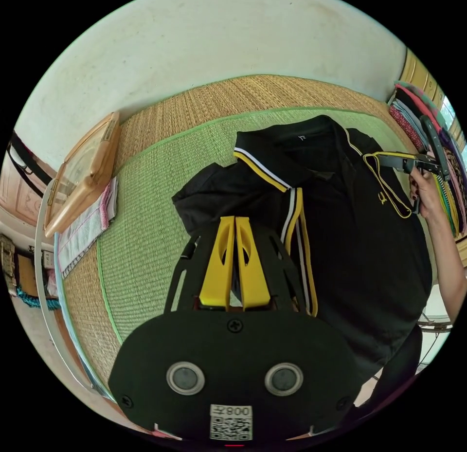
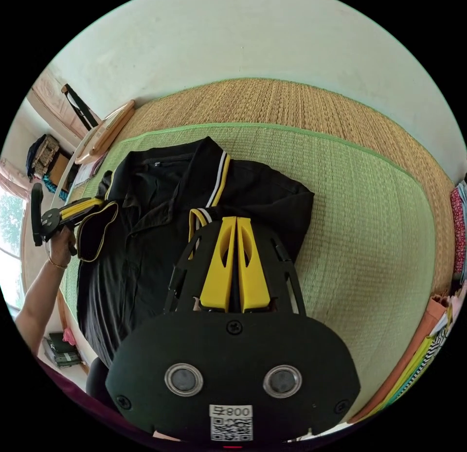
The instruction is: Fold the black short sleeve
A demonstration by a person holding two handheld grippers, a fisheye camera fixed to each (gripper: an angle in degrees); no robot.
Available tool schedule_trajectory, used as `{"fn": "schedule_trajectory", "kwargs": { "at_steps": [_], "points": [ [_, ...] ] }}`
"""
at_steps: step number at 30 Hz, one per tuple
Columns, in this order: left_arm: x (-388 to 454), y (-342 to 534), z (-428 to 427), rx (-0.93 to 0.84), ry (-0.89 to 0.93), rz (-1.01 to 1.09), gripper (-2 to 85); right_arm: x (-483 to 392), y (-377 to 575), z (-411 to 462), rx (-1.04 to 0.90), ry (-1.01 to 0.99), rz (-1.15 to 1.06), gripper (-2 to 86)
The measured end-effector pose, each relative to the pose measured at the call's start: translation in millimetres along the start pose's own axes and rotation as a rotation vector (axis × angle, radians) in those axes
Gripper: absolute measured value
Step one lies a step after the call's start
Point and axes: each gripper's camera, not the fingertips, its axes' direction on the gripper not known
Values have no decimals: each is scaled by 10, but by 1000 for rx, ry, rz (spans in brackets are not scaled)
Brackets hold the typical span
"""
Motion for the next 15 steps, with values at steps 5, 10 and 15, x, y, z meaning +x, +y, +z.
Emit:
{"fn": "schedule_trajectory", "kwargs": {
  "at_steps": [5,10,15],
  "points": [
    [-3,351,-284,54,68,10,1,11,306,-166,4,-71,-25,2],
    [-274,343,-414,97,116,-46,1,49,333,-416,78,-88,-33,1],
    [-590,34,-237,70,127,-134,0,162,29,-353,81,-73,-3,0]
  ]
}}
